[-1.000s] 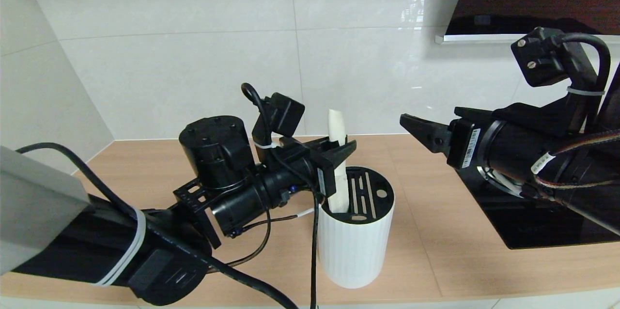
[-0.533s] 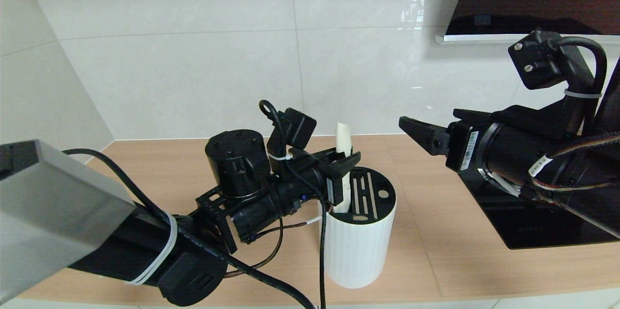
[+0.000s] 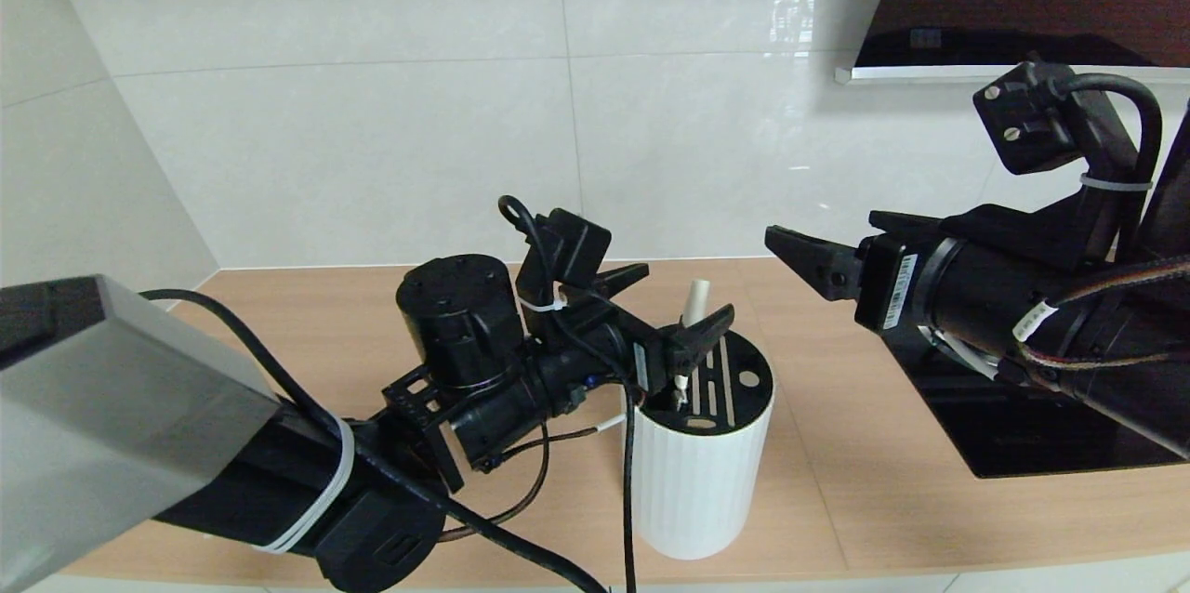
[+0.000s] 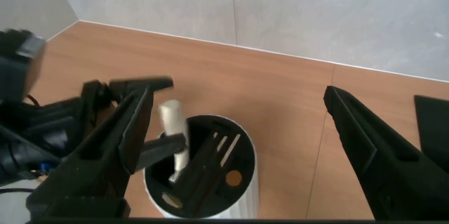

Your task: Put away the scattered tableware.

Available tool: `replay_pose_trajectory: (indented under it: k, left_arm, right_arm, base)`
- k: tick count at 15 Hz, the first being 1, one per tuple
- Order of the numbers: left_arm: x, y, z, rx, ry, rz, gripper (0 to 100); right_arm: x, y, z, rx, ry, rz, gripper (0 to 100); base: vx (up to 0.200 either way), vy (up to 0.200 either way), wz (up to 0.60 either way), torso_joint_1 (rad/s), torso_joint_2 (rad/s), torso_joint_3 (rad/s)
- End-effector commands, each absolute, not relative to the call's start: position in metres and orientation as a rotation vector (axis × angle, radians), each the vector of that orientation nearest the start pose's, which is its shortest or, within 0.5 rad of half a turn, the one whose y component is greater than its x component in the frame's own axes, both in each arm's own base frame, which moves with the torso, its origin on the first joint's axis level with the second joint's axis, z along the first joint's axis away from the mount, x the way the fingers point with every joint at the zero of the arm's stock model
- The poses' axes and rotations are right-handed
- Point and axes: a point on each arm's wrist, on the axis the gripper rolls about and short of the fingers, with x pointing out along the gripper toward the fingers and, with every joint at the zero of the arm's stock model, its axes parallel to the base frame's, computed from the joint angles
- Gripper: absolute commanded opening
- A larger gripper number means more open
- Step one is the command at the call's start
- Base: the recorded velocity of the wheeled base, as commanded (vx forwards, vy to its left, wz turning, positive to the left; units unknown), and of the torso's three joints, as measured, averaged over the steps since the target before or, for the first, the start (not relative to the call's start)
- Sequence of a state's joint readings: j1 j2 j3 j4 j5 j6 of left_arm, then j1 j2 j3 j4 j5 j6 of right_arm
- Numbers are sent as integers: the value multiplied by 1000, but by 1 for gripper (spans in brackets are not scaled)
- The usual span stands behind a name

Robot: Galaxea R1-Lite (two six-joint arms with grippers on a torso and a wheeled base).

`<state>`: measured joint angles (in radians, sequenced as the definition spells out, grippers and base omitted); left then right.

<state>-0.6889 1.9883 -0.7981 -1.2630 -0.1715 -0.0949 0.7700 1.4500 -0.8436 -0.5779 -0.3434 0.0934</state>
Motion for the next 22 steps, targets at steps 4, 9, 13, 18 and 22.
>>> replay_pose_trajectory:
  k: [4,9,13,18,22]
  left_arm:
    - [272,-230,153,-116,-58,-866,100]
    - [219,-172,254,-227,-393,-721,100]
    - [156,-80,288,-196,-475,-531,100]
    - [9,-5,265,-162,-283,-460,100]
    - [-59,12,247,-262,-286,-329,100]
  right_arm:
    - [186,170,257,76,46,425,100]
    - [190,147,269,104,-1,352,100]
    - [134,86,292,163,-156,290,100]
    - [15,0,270,58,-390,143,100]
    - [-63,-24,247,0,-368,-16,100]
  base:
    - [0,0,0,0,0,0]
    - [0,0,0,0,0,0]
    - [0,0,0,0,0,0]
    - [0,0,0,0,0,0]
    - [0,0,0,0,0,0]
